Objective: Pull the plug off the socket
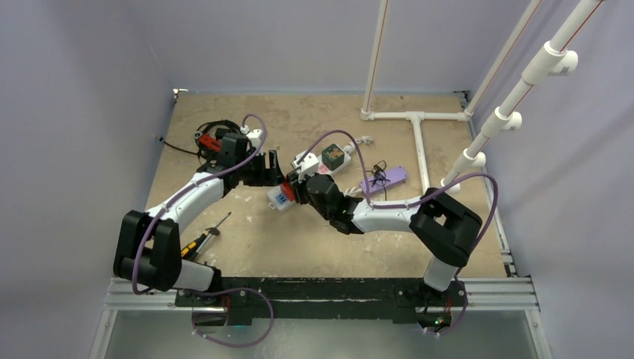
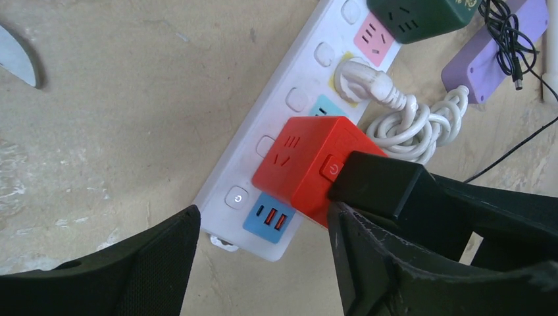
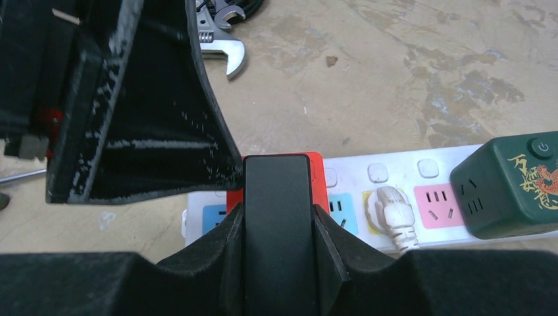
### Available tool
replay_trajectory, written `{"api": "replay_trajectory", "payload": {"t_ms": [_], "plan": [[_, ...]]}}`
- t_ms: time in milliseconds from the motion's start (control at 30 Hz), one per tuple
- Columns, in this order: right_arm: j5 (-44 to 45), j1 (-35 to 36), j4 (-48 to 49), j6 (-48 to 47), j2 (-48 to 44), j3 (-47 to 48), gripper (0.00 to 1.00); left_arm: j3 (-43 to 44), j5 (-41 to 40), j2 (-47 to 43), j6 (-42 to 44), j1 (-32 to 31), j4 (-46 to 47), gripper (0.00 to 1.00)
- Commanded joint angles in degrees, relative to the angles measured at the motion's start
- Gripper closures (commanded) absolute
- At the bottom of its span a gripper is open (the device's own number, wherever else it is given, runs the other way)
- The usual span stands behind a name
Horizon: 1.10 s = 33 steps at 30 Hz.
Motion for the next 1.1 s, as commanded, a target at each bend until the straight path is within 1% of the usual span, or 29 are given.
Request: {"api": "replay_trajectory", "payload": {"t_ms": [0, 267, 600, 833, 900, 1067], "plan": [[4.87, -0.56, -3.66, 3.53, 1.75, 1.78, 1.00, 0.03, 3.24, 1.37, -1.67, 0.04, 2.54, 0.33], [3.65, -0.65, -3.45, 3.49, 2.12, 2.11, 1.00, -0.51, 4.04, 2.18, -2.89, 0.04, 3.95, 0.40], [1.91, -0.62, -2.63, 3.10, 1.51, 1.56, 1.00, 0.73, 1.72, 3.24, -4.32, 0.86, 5.65, 0.50], [1.49, -0.66, -2.53, 2.74, 1.28, 1.54, 1.00, -0.21, 4.10, 4.68, -5.58, 1.53, 7.60, 0.53], [1.49, -0.63, -2.48, 2.70, 1.17, 1.41, 1.00, -0.58, 6.12, 5.88, -6.28, 1.53, 8.41, 0.53], [1.64, -0.63, -2.06, 2.78, 0.51, 1.08, 1.00, -1.01, 8.03, 8.53, -6.98, 1.25, 8.61, 0.65]]}}
